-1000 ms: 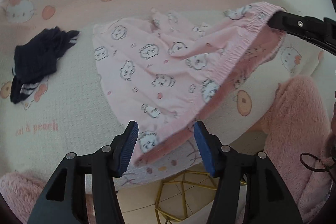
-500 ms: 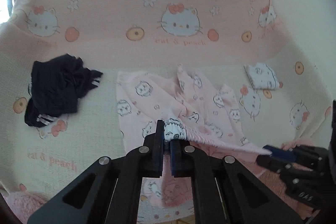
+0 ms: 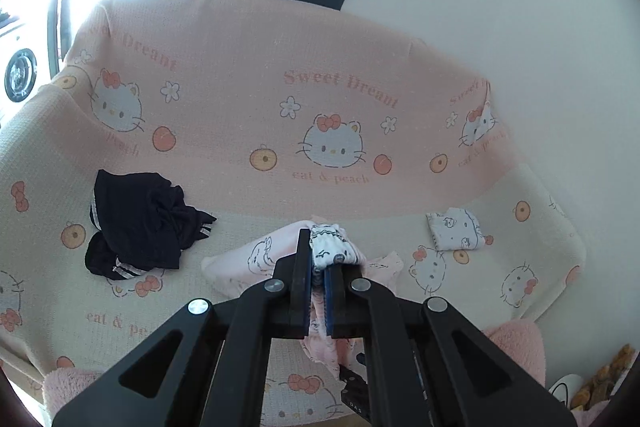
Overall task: Fold clothes
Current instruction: 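Lay the pink pants flat on the sheet with both grippers, shaking them out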
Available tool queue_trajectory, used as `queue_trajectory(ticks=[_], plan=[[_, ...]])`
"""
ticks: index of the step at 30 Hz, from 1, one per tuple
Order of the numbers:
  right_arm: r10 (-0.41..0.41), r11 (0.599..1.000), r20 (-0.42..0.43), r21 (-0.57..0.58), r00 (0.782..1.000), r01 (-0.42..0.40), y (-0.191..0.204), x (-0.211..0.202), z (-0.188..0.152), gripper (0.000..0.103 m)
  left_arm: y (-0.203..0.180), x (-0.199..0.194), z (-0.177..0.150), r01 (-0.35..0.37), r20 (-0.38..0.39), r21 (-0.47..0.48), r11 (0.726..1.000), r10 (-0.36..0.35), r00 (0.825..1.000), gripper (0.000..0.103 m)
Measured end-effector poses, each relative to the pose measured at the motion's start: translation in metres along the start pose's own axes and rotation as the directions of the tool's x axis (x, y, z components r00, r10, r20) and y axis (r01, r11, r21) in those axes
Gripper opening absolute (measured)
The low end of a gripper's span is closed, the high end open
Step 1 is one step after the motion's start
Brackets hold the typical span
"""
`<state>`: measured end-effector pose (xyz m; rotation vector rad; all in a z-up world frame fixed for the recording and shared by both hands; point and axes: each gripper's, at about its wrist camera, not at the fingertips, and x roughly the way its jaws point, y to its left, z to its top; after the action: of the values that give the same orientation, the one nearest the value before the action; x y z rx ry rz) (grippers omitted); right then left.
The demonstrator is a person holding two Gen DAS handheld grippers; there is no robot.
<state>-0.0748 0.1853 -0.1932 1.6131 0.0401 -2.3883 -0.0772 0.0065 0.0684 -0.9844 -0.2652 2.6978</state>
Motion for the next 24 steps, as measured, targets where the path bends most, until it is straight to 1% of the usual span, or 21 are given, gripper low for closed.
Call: queue_trajectory(ticks=[1,2,3,4,5,6,8,9,10,12,13,14,16,18,19,21,22,24], plan=[[-0.021,1.000,0.005,-0.001,1.000,0.021,-0.002,-0.001,0.000,0.034,0.000,0.000,-0.002,-0.009,0.002,0.002,1.000,0.009,1.000,0.005],[-0.052,0.999,0.011,-0.005,0.999,0.052,-0.003,-0.004,0.001,0.032,0.001,0.001,-0.004,-0.022,0.005,0.003,1.000,0.022,1.000,0.005],[-0.081,0.997,0.029,0.006,0.996,0.081,-0.010,-0.014,0.004,0.026,0.004,0.000,-0.005,-0.031,0.006,-0.001,1.000,0.031,1.000,0.005],[-0.110,0.994,0.051,0.025,0.993,0.109,-0.018,-0.027,0.007,0.014,0.009,-0.001,-0.005,-0.037,0.008,-0.010,0.999,0.037,0.999,0.005],[-0.139,0.990,0.072,0.044,0.988,0.136,-0.026,-0.039,0.011,0.012,0.014,-0.004,-0.003,-0.043,0.010,-0.017,0.999,0.043,0.999,0.005],[-0.149,0.987,0.101,0.078,0.984,0.141,-0.038,-0.057,0.016,0.012,0.019,-0.007,0.000,-0.048,0.014,-0.022,0.999,0.049,0.999,0.005],[-0.154,0.981,0.174,0.143,0.973,0.130,-0.065,-0.102,0.031,0.012,0.025,-0.015,0.005,-0.034,0.029,-0.026,0.999,0.035,0.999,0.005],[-0.164,0.978,0.225,0.163,0.960,0.129,-0.076,-0.129,0.039,0.012,0.025,-0.020,0.008,0.001,0.030,-0.021,1.000,-0.001,1.000,0.005],[-0.183,0.975,0.282,0.171,0.942,0.139,-0.082,-0.157,0.046,0.012,0.025,-0.026,0.010,0.044,0.031,-0.023,0.999,-0.043,0.999,0.005],[-0.223,0.970,0.390,0.175,0.893,0.166,-0.086,-0.213,0.060,0.012,0.024,-0.040,0.014,0.123,0.045,-0.040,0.992,-0.121,0.992,0.005],[-0.230,0.970,0.439,0.174,0.869,0.169,-0.084,-0.239,0.066,0.012,0.024,-0.046,0.015,0.162,0.052,-0.049,0.986,-0.159,0.986,0.005],[-0.223,0.972,0.483,0.171,0.847,0.158,-0.081,-0.261,0.073,0.012,0.022,-0.052,0.018,0.168,0.059,-0.042,0.985,-0.166,0.984,0.005],[-0.196,0.979,0.557,0.162,0.807,0.126,-0.076,-0.300,0.083,0.012,0.015,-0.061,0.022,0.135,0.072,0.001,0.991,-0.135,0.988,0.005],[-0.158,0.986,0.610,0.140,0.777,0.090,-0.070,-0.330,0.088,0.012,0.010,-0.065,0.027,0.129,0.077,0.027,0.991,-0.130,0.989,0.005],[-0.152,0.987,0.631,0.130,0.761,0.089,-0.065,-0.342,0.088,0.013,0.009,-0.065,0.028,0.123,0.075,0.034,0.992,-0.125,0.989,0.005],[-0.167,0.986,0.656,0.114,0.736,0.122,-0.057,-0.352,0.093,0.013,0.009,-0.058,0.028,0.127,0.057,0.026,0.992,-0.128,0.990,0.005],[-0.185,0.983,0.655,0.116,0.733,0.145,-0.054,-0.351,0.097,0.013,0.011,-0.052,0.028,0.128,0.041,0.011,0.992,-0.128,0.991,0.005],[-0.197,0.980,0.633,0.112,0.749,0.163,-0.051,-0.341,0.104,0.013,0.015,-0.040,0.029,0.112,0.010,-0.013,0.994,-0.112,0.994,0.005]])
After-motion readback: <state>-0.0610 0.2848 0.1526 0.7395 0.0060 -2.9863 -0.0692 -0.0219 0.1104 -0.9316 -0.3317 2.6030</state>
